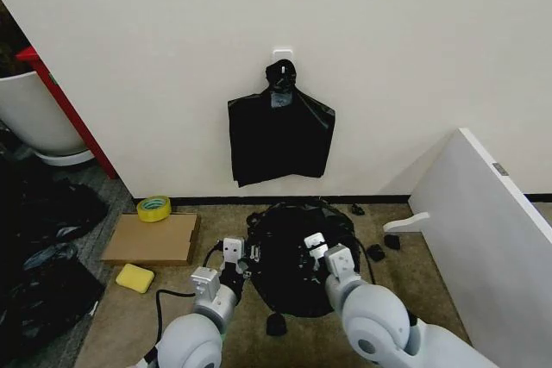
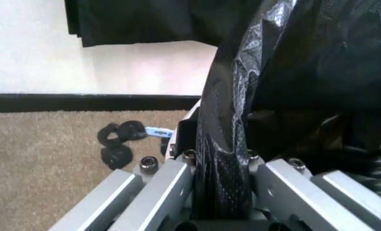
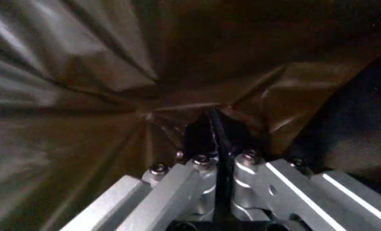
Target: Place the garbage bag over the trash bin.
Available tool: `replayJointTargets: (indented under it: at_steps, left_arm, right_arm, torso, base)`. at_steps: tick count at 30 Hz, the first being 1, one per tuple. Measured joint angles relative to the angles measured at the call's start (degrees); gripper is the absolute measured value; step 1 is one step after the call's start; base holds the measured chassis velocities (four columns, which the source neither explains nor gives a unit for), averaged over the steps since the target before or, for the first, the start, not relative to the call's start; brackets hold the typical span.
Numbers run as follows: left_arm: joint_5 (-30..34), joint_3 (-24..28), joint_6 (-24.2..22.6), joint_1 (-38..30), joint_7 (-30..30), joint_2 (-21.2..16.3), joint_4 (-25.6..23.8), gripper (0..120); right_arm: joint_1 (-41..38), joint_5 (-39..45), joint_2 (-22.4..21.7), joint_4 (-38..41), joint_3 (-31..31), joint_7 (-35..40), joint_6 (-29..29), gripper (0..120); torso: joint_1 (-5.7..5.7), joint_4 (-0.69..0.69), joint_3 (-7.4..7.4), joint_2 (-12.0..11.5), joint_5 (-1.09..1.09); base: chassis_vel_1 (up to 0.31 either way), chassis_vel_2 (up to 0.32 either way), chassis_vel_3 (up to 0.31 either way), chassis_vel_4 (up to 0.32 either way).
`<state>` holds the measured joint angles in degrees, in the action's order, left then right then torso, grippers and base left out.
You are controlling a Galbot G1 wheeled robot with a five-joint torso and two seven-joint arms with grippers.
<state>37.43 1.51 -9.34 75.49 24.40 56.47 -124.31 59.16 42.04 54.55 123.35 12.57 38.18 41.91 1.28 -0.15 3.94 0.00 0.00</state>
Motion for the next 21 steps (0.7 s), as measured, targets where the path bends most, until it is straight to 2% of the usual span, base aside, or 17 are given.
replayJointTargets:
  at_steps: [13, 21]
  left_arm:
    - [-0.8, 0.0, -0.1, 1.4, -0.8, -0.7, -1.4, 0]
    - [-1.5, -0.4, 0.1, 1.1, -1.0, -0.5, -1.4, 0]
  right_arm:
    - [-5.8, -4.2, 4.8, -8.0, 7.7, 0.0, 0.0, 0]
    - [-5.1, -6.2, 2.7, -10.5, 7.6, -0.3, 0.0, 0]
  torso:
    - [0.00, 0.02, 0.00, 0.0, 0.01]
    - [0.00, -0.02, 0.00, 0.0, 0.00]
  base:
    - [0.000, 0.000, 0.000, 0.000]
    - [0.000, 0.000, 0.000, 0.000]
